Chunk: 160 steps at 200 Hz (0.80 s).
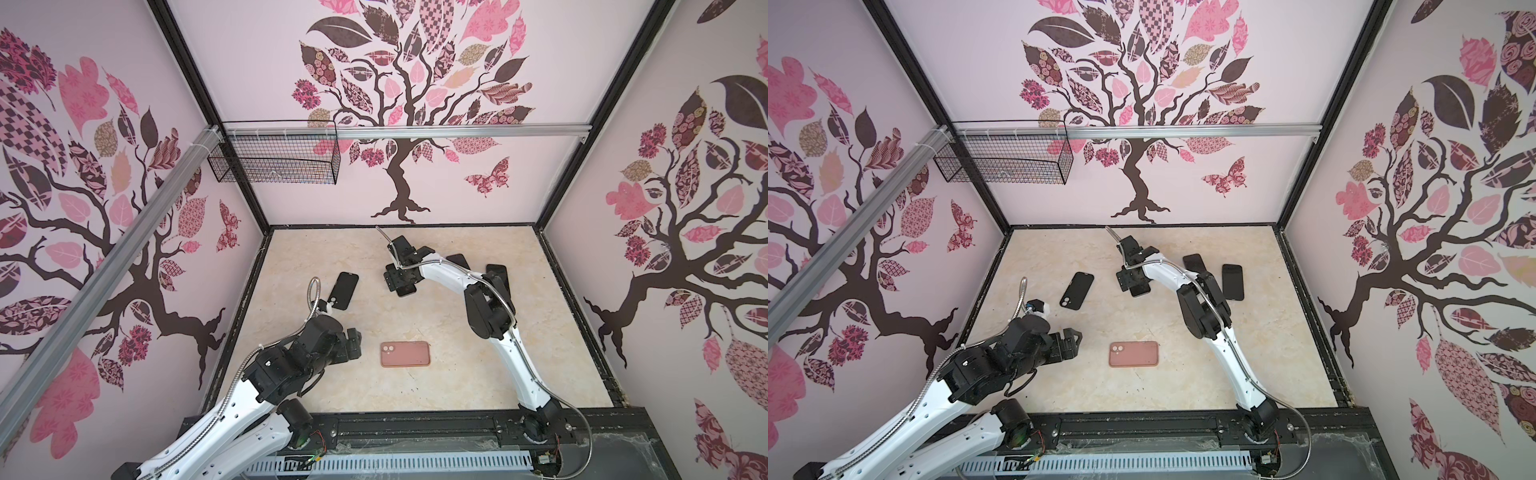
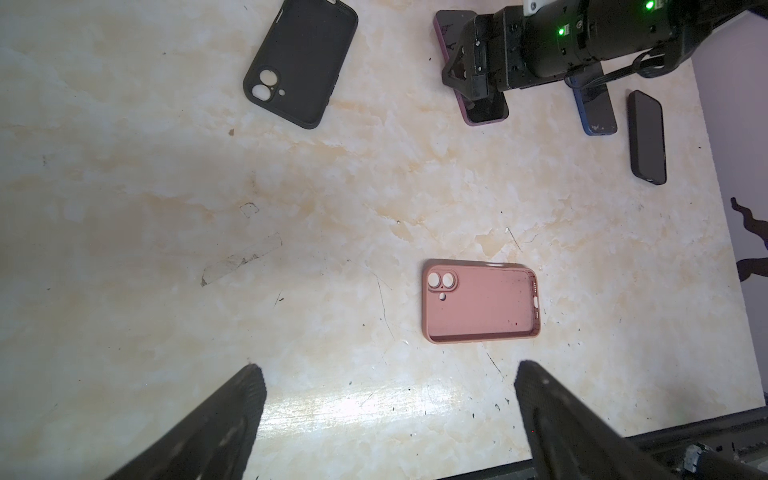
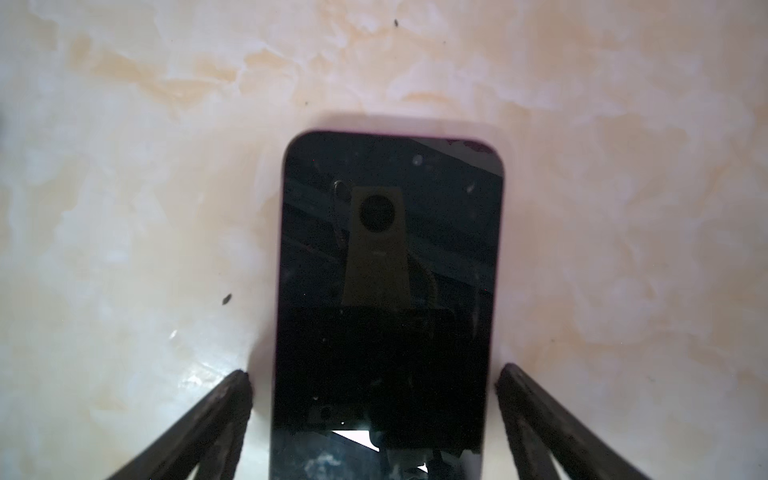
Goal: Put the phone into the phone case
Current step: 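Reach the right gripper to the purple-edged phone while left gripper withdraws, then grasp the purple-edged phone with the right gripper and lift it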
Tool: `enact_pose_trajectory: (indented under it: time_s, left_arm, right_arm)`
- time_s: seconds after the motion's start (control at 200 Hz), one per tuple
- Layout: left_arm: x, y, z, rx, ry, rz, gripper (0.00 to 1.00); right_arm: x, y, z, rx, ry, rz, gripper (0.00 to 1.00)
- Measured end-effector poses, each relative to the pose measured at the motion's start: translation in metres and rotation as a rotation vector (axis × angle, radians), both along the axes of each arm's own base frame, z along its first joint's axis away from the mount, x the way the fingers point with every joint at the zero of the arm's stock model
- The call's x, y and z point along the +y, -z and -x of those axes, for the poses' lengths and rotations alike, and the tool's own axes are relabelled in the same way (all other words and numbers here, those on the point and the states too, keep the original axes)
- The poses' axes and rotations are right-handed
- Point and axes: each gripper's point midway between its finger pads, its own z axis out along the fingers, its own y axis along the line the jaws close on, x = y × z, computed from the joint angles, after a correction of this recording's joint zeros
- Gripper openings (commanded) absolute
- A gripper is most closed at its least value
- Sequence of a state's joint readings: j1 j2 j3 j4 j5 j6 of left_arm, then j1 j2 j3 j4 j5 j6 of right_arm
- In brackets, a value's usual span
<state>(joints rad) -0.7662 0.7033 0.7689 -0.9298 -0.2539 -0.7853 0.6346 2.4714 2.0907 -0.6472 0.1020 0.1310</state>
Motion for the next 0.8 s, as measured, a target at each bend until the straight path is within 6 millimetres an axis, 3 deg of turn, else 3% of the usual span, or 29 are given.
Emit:
enact_pose_trajectory:
  time_s: [0.48,0.8]
  left_arm:
    - [0.0037,-0.0008,0.0011,-0.005,-0.011,-0.003,0.97]
    - [0.0062,0.0011,0.0030,0.006,-0.022,-0.006,0.97]
  right_arm:
    - [0.0032,0.0001,0.0013,-0.007,-0.004,0.008,0.77]
    - [0.0017,0.0002,0.0034,-0.034,-0.010,-0.003,0.57]
